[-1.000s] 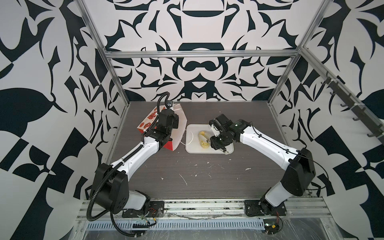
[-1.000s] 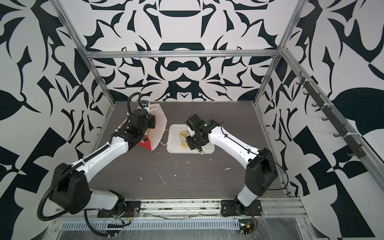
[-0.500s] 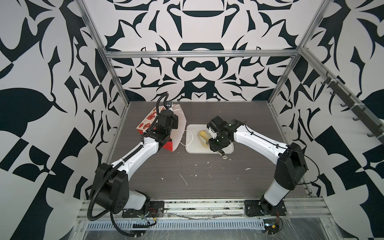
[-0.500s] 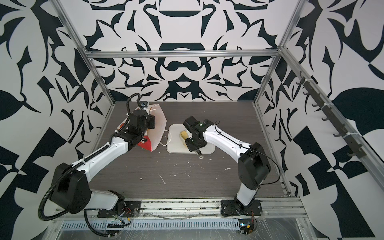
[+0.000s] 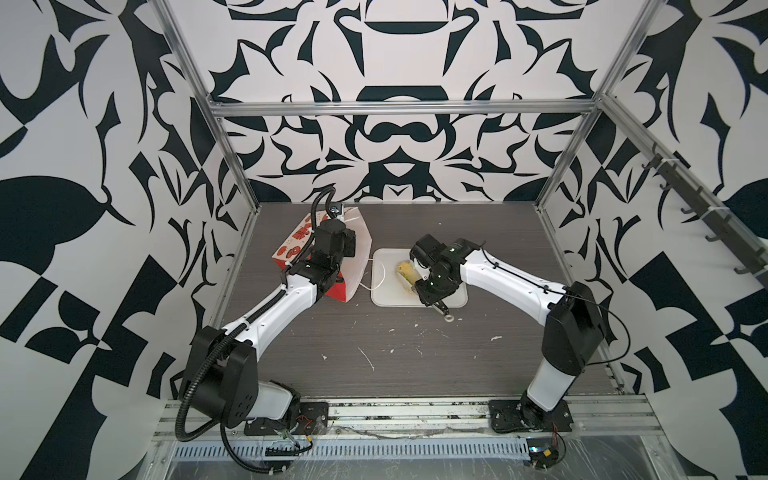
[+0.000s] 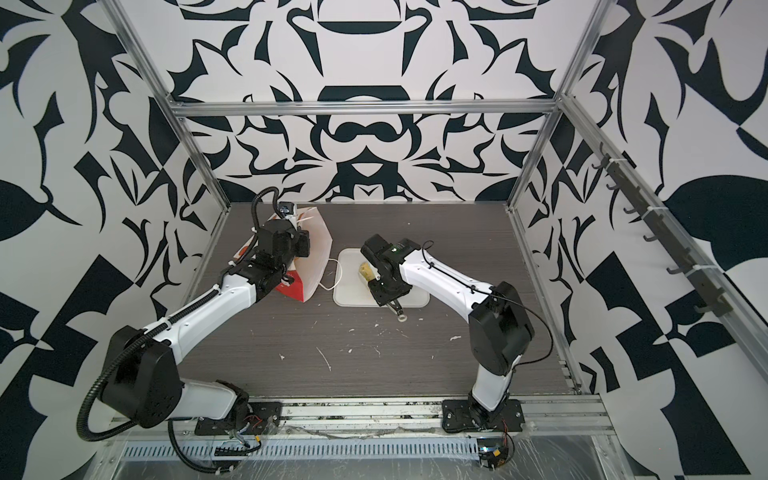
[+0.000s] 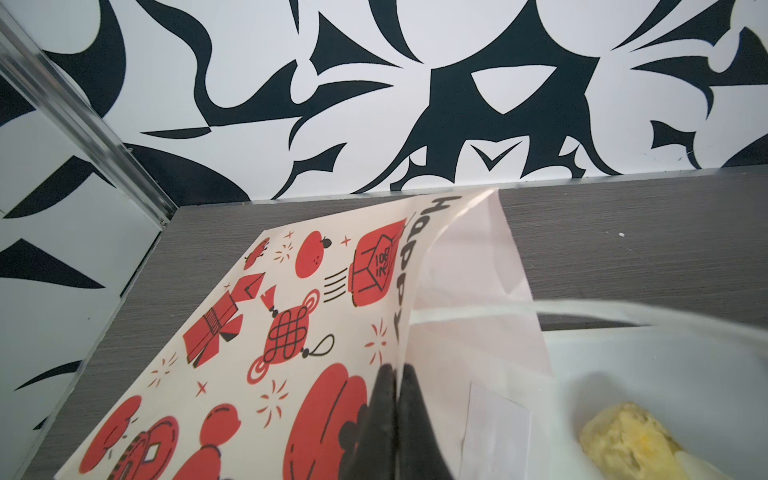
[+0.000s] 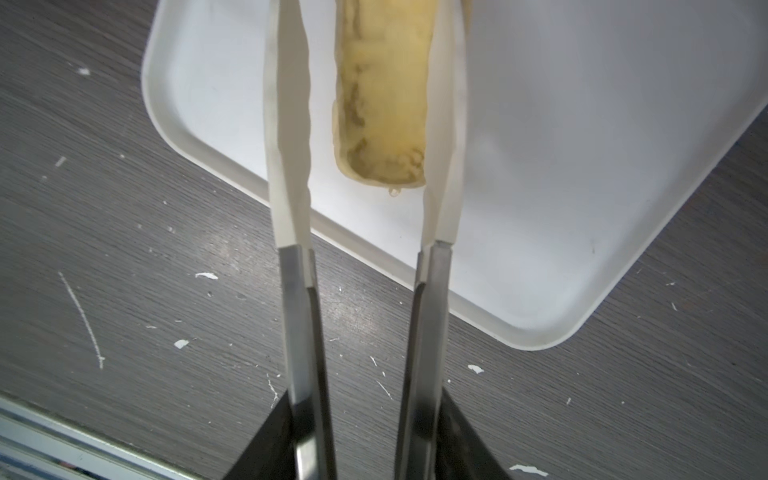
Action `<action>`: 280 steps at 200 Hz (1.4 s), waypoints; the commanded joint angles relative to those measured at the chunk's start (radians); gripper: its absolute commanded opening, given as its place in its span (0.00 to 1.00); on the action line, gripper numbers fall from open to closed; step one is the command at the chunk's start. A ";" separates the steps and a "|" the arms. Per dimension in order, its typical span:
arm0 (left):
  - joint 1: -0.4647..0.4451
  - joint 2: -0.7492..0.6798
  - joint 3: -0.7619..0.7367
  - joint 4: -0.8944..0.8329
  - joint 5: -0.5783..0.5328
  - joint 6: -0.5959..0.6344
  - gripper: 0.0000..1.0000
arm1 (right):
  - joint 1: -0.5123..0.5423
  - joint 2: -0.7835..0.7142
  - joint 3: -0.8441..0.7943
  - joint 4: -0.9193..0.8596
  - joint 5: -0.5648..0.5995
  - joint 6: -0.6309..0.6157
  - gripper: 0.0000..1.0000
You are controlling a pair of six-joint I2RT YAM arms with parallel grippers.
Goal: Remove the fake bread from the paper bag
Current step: 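Lower the bun onto the tray and open the tongs with the right gripper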
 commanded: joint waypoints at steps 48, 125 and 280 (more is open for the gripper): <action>0.011 -0.026 -0.012 0.050 0.007 -0.021 0.00 | 0.009 0.019 0.034 -0.039 0.059 -0.014 0.49; 0.015 -0.023 -0.012 0.049 0.008 -0.021 0.00 | -0.001 -0.004 -0.015 -0.014 0.016 0.003 0.30; 0.016 -0.022 0.006 0.038 0.023 -0.012 0.00 | -0.346 -0.284 -0.415 0.287 -0.501 0.118 0.24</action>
